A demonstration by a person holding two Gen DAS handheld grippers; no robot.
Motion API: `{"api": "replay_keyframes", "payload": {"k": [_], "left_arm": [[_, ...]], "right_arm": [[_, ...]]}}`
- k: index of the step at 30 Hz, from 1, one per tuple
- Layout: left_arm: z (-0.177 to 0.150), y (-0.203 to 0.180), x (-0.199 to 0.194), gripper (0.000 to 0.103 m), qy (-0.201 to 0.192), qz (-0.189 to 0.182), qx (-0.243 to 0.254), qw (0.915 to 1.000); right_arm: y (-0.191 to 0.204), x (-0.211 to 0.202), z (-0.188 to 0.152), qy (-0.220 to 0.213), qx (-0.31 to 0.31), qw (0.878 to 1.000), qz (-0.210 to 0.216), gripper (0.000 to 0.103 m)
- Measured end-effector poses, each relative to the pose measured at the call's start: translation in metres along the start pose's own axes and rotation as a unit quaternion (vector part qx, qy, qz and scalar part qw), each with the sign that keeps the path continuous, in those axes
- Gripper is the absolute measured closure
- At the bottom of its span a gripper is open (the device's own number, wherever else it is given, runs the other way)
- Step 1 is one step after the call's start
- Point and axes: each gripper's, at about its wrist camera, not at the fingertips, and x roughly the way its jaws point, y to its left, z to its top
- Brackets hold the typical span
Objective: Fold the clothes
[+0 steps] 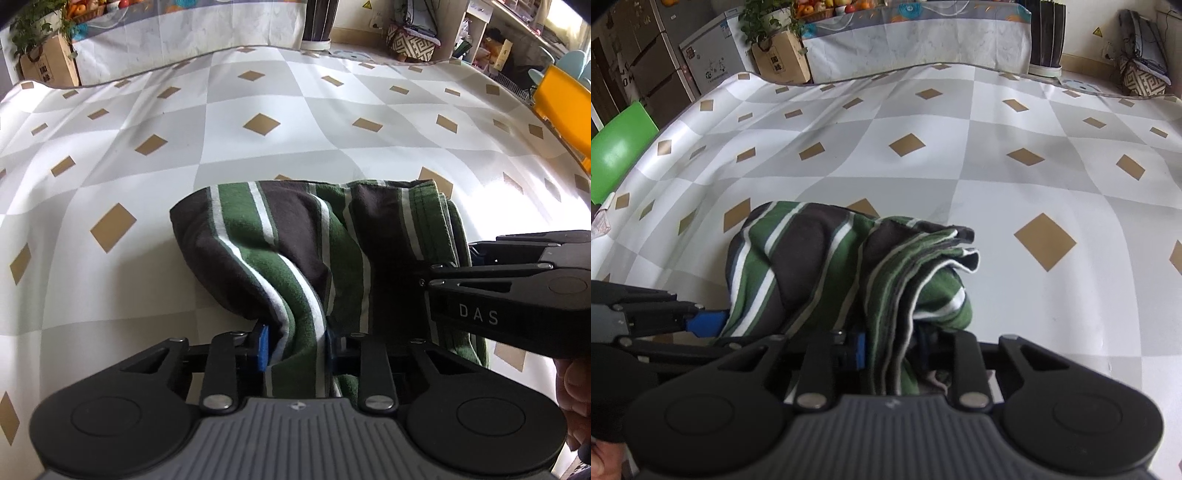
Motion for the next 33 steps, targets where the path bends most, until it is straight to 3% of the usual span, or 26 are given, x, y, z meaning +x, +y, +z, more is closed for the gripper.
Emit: {"api": "replay_keyframes", "payload": {"k": [16,33], "left_arm": [[-0.024,-0.01,-0.048,0.078,-0.036,0.018,0.002,0.9992],[-0.084,-0.024,-0.103,0.078,-0.042,0.022,-0.024,0.9986]], "right_arm": [[0.023,-0.054,-0.018,-0.049,0.004,0.999,-0.008,0.081],[0.05,-0.111,-0.077,-0.073,0.006,0.997,-0.011,0.081]]}}
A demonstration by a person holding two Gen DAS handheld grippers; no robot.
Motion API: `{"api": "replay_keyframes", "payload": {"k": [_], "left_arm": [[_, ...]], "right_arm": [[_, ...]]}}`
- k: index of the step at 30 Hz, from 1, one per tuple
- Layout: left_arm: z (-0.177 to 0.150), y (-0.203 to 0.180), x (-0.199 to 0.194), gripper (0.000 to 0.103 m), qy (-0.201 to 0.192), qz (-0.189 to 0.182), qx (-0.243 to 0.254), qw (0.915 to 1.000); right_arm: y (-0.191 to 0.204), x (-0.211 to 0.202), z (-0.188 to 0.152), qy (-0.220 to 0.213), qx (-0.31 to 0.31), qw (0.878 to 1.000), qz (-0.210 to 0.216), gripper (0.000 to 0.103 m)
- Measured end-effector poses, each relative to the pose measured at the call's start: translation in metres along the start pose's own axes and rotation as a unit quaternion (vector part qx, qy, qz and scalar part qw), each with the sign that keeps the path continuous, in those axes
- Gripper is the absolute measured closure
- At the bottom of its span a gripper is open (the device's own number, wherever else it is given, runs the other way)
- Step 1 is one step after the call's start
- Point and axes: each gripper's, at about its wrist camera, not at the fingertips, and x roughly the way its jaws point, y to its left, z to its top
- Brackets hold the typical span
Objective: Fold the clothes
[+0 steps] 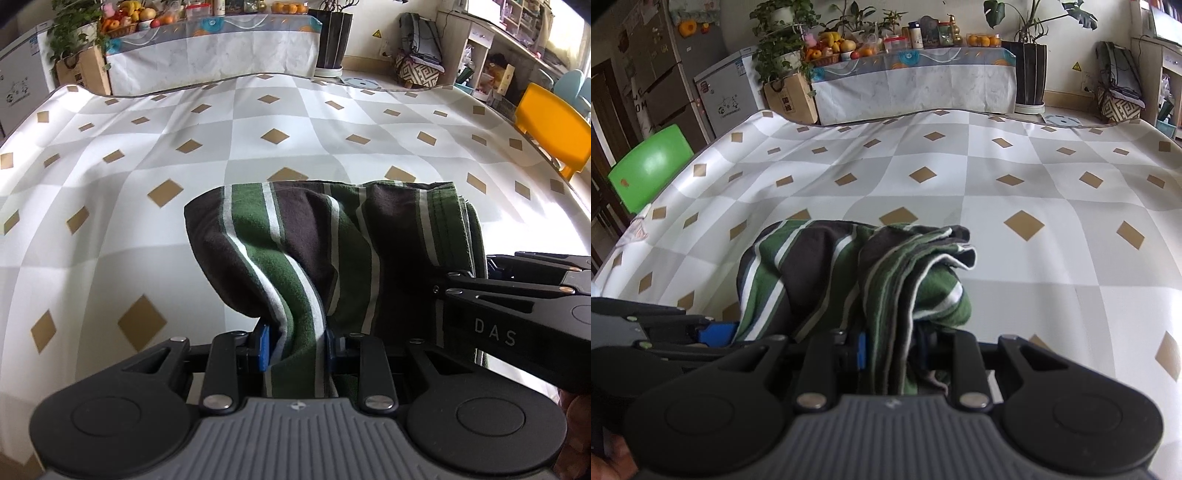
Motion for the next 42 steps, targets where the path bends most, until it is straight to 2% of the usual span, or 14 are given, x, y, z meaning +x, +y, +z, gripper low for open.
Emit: {"api": "replay_keyframes", "payload": {"k": [7,24,42], "left_arm": [[-0.015,-0.007,-0.021,0.078,-0.005,0.004,-0.009,0.9999],[-0.037,-0.025,-0.061,0.077,-0.025,0.015,0.005,0.9996],[-0.053,-0.034,-0.096,0.077,-0.047,0.023,0.019,0.9984]], "right_arm": [[0.005,-0.023,-0.013,-0.01,0.003,1.0,0.001,0.081],[0.013,-0.072,-0.032,-0.041,-0.007,0.999,-0.003,0.081],[0.022,-0.103,-0.043,-0.065,-0.014,0.998,-0.001,0.08]]}}
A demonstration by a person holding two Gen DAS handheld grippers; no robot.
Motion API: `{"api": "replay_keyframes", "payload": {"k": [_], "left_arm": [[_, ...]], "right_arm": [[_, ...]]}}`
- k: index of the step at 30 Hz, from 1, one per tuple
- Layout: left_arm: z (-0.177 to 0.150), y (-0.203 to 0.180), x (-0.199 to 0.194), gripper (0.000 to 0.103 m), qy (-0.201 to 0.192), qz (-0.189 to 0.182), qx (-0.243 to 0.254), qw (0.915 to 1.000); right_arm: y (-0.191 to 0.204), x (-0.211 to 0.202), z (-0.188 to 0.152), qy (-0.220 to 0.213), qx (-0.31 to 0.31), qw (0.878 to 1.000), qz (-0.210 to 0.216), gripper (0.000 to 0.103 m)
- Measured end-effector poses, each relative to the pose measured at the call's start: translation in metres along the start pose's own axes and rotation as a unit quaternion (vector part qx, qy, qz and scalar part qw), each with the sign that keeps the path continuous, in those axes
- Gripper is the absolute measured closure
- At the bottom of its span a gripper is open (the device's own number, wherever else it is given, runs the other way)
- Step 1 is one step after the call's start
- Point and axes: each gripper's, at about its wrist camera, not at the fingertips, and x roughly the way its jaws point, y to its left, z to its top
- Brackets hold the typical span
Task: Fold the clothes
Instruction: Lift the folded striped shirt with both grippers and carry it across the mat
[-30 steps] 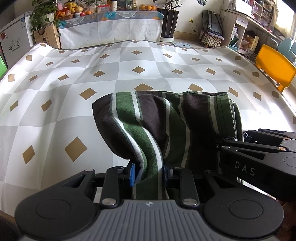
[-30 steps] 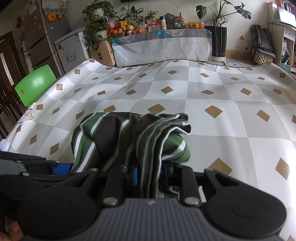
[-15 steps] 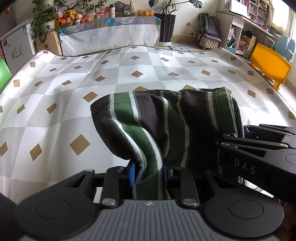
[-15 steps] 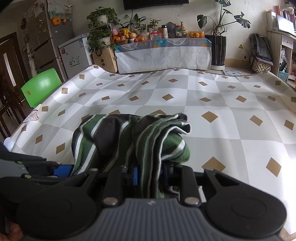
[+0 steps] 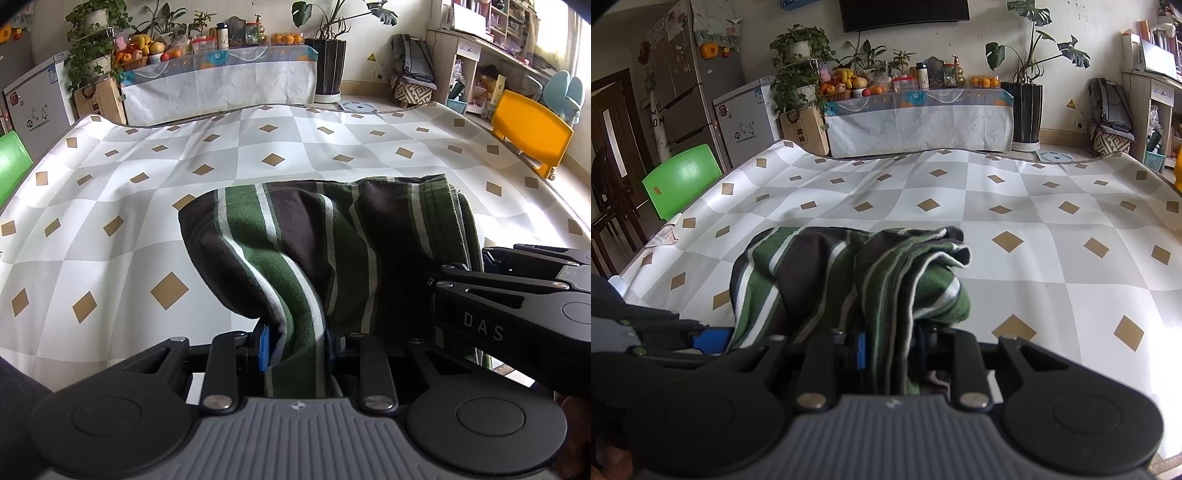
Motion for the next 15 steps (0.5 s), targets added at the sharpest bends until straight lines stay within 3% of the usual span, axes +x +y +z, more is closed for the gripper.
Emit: {"api": "replay_keyframes", "payload": {"k": [15], "left_arm": [[-0.004,-0.001,-0.014,0.077,-0.008,0.005,0.003,1.0]], "right_arm": [[0.007,-0.013,-0.004,-0.01,-0.005,1.0,0.002,0.08]]}}
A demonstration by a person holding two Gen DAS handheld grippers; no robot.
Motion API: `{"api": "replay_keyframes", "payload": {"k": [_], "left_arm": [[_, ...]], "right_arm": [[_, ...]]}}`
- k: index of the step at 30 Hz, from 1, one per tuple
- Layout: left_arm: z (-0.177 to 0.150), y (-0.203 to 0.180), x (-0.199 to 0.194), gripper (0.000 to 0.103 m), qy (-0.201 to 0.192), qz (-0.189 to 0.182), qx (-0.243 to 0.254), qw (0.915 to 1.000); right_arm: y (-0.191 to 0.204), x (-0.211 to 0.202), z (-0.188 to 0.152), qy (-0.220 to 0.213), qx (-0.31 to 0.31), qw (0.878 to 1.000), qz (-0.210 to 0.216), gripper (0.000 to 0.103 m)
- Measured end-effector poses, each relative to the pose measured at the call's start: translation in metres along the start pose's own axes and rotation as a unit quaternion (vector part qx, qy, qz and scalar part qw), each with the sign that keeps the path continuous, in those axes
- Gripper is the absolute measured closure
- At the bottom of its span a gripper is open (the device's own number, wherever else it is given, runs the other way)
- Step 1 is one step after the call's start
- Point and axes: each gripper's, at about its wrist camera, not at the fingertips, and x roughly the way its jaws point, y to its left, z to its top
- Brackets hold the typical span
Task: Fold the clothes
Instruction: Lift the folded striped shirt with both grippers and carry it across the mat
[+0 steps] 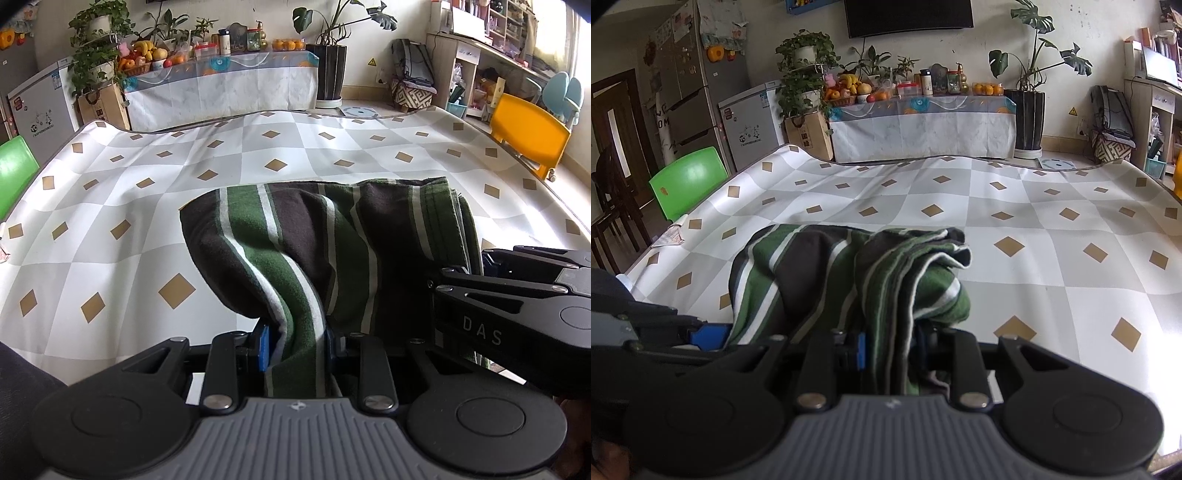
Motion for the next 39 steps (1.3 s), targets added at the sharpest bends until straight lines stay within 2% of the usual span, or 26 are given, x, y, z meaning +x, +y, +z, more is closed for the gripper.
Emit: {"api": "replay_keyframes", "payload": {"k": [39], "left_arm": [[-0.003,-0.005,-0.012,0.077,-0.015,0.01,0.01,0.9998]], "right_arm": [[0.002,-0.01,-0.001,-0.014,0.001,1.0,-0.001,0.08]]}}
